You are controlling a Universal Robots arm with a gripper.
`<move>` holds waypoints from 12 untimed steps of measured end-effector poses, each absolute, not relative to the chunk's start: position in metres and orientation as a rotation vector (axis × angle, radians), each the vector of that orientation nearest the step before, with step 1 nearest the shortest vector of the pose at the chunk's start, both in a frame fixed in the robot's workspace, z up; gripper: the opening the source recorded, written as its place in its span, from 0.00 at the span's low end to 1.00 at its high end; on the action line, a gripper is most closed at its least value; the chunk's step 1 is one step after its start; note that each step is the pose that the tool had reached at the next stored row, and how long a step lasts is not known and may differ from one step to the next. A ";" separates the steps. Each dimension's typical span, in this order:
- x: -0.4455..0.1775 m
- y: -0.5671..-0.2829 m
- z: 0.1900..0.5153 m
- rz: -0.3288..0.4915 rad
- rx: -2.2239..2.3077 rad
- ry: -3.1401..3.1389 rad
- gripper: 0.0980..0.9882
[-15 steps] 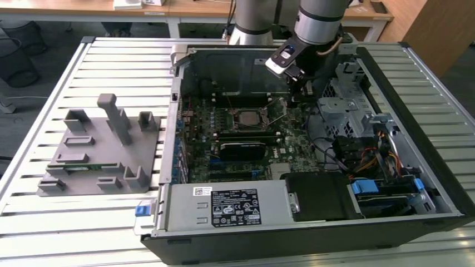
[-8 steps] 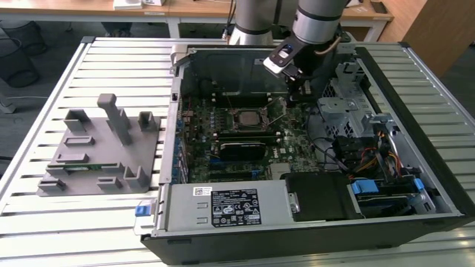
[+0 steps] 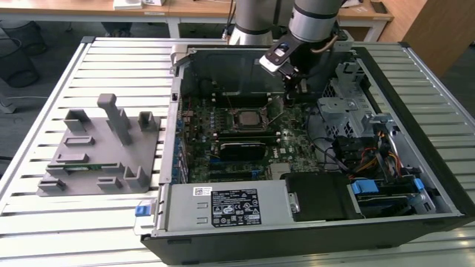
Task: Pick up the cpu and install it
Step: 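Close the cpu cover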
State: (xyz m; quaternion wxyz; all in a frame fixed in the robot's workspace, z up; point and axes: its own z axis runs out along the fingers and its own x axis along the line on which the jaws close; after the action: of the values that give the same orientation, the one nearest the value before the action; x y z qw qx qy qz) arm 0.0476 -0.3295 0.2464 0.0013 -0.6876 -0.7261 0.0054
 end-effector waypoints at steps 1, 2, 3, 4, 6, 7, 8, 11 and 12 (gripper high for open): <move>0.047 -0.329 0.246 0.016 -2.158 -2.279 0.01; 0.046 -0.329 0.247 0.015 -2.157 -2.278 0.01; 0.045 -0.330 0.247 0.014 -2.157 -2.278 0.01; 0.043 -0.330 0.247 0.013 -2.157 -2.277 0.01; 0.042 -0.330 0.247 0.012 -2.156 -2.277 0.01; 0.041 -0.330 0.247 0.011 -2.156 -2.276 0.01; 0.040 -0.330 0.247 0.011 -2.156 -2.276 0.01; 0.037 -0.330 0.246 0.011 -2.156 -2.276 0.01; 0.037 -0.330 0.246 0.011 -2.156 -2.276 0.01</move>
State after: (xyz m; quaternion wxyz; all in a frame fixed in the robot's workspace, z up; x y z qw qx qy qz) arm 0.0366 -0.3295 0.2463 0.0033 -0.6876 -0.7261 0.0035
